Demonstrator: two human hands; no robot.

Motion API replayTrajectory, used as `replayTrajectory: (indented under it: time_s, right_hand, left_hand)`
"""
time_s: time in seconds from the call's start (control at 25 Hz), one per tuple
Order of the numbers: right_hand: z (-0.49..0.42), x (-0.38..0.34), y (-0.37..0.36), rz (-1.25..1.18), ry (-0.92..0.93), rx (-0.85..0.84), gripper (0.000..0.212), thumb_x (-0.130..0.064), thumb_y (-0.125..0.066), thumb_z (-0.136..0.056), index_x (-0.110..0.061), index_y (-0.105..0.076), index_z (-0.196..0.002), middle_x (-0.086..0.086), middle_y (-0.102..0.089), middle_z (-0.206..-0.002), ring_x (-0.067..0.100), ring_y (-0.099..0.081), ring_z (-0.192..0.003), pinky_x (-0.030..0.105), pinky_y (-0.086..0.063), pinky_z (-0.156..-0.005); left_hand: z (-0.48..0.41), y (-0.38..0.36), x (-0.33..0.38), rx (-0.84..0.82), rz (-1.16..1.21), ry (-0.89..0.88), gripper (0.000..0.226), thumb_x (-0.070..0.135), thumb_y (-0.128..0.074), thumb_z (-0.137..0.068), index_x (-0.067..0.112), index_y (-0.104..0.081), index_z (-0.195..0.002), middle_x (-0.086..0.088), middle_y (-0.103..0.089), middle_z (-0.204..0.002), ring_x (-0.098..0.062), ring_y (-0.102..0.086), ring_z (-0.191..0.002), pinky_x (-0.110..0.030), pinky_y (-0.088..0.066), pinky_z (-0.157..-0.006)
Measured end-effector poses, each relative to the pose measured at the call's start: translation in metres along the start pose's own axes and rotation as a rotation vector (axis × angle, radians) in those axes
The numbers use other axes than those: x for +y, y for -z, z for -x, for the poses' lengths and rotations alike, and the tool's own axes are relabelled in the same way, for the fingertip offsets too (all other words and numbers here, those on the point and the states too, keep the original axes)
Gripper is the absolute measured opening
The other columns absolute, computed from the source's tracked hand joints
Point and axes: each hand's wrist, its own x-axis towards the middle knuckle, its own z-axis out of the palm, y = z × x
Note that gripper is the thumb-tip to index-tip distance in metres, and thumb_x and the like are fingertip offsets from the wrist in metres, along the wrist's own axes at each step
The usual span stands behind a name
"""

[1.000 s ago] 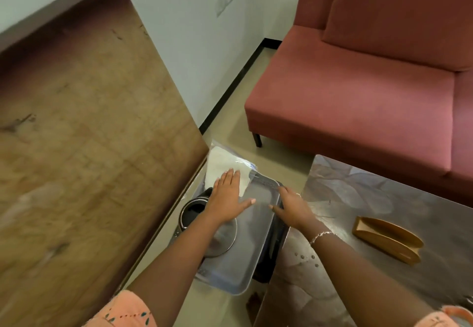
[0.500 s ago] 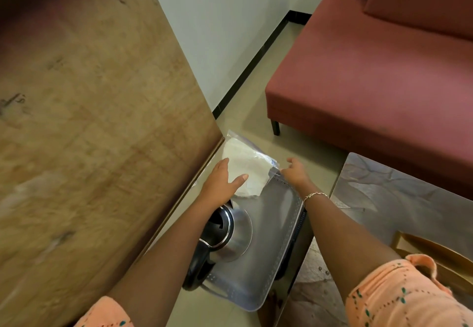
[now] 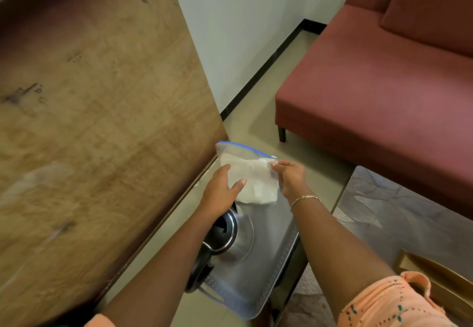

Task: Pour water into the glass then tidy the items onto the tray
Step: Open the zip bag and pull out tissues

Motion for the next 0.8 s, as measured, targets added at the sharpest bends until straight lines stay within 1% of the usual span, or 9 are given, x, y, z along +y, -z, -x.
replayTrajectory:
  time_s: [0.08,0.2,0.24,0.32,0.4,0.52,0.56,0.68,0.8]
  right_hand:
    - [0.021,-0.006,-0.004,0.035,0.081,-0.059,0.022,0.004,-0.066,-0.077,0.004,-0.060,-0.099,0.015,-0.061,-0.086,0.026,-0.056,-0.079,0.038,-0.051,-0.078]
    - [0.067,-0.015,0.000,0.246,0.367,-0.103,0.009,0.002,-0.064,-0.080,0.004,-0.064,-0.088,0.009,-0.060,-0.076,0.021,-0.054,-0.077,0.032,-0.045,-0.073]
    - [0.085,-0.017,0.005,0.332,0.473,-0.116,0.006,0.000,-0.064,-0.081,0.002,-0.065,-0.086,0.008,-0.059,-0.075,0.019,-0.054,-0.075,0.030,-0.044,-0.071]
    - [0.117,-0.017,0.022,0.495,0.643,-0.100,0.005,-0.004,-0.063,-0.083,-0.004,-0.066,-0.086,0.005,-0.062,-0.080,0.017,-0.057,-0.076,0.024,-0.043,-0.071]
    - [0.153,-0.017,0.049,0.576,0.739,-0.066,0.010,-0.007,-0.062,-0.084,-0.009,-0.067,-0.092,0.005,-0.064,-0.087,0.015,-0.059,-0.082,0.021,-0.043,-0.074]
    - [0.204,-0.018,0.099,0.613,0.840,-0.052,0.017,-0.002,-0.060,-0.084,-0.012,-0.064,-0.097,0.000,-0.061,-0.087,0.009,-0.057,-0.082,0.008,-0.040,-0.075]
    - [0.220,-0.019,0.117,0.635,0.873,-0.041,0.018,-0.001,-0.059,-0.084,-0.013,-0.064,-0.096,-0.003,-0.059,-0.086,0.004,-0.055,-0.080,0.005,-0.040,-0.073]
    - [0.259,-0.019,0.168,0.710,0.926,-0.018,0.016,-0.002,-0.057,-0.085,-0.013,-0.063,-0.096,-0.007,-0.056,-0.088,-0.003,-0.053,-0.080,0.001,-0.040,-0.072]
    - [0.293,-0.016,0.221,0.770,0.928,-0.002,0.014,-0.004,-0.056,-0.087,-0.013,-0.063,-0.095,-0.007,-0.055,-0.092,-0.001,-0.052,-0.082,0.001,-0.041,-0.073]
  left_hand:
    - [0.009,0.001,0.008,0.049,-0.038,-0.024,0.058,0.027,-0.056,-0.090,0.008,-0.032,-0.140,-0.010,-0.036,-0.146,-0.022,-0.039,-0.132,-0.029,-0.032,-0.107]
    - [0.034,0.003,0.029,0.135,0.024,-0.127,0.050,0.024,-0.054,-0.092,0.011,-0.036,-0.138,-0.008,-0.041,-0.143,-0.017,-0.043,-0.126,-0.019,-0.032,-0.095]
    - [0.046,0.003,0.037,0.174,0.054,-0.175,0.049,0.022,-0.053,-0.093,0.011,-0.037,-0.137,-0.007,-0.043,-0.142,-0.014,-0.043,-0.126,-0.018,-0.032,-0.095]
    - [0.070,0.001,0.052,0.241,0.110,-0.260,0.047,0.019,-0.052,-0.093,0.012,-0.038,-0.137,-0.005,-0.043,-0.142,-0.010,-0.040,-0.128,-0.022,-0.034,-0.103]
    - [0.098,-0.003,0.072,0.259,0.152,-0.326,0.046,0.017,-0.052,-0.093,0.012,-0.039,-0.137,-0.003,-0.044,-0.142,-0.011,-0.039,-0.131,-0.025,-0.034,-0.108]
    - [0.135,-0.017,0.105,0.196,0.118,-0.403,0.045,0.013,-0.052,-0.092,0.011,-0.040,-0.136,-0.003,-0.045,-0.140,-0.010,-0.039,-0.129,-0.012,-0.027,-0.101]
    - [0.146,-0.024,0.115,0.145,0.099,-0.415,0.045,0.013,-0.053,-0.092,0.011,-0.040,-0.135,-0.003,-0.045,-0.140,-0.010,-0.038,-0.129,-0.014,-0.028,-0.102]
    - [0.181,-0.046,0.138,-0.016,0.061,-0.422,0.048,0.018,-0.055,-0.091,0.017,-0.040,-0.136,0.000,-0.045,-0.140,-0.012,-0.040,-0.129,-0.029,-0.033,-0.108]
    - [0.222,-0.072,0.160,-0.089,0.118,-0.477,0.039,0.017,-0.061,-0.087,0.021,-0.054,-0.125,0.002,-0.059,-0.123,-0.008,-0.052,-0.113,-0.031,-0.044,-0.101]
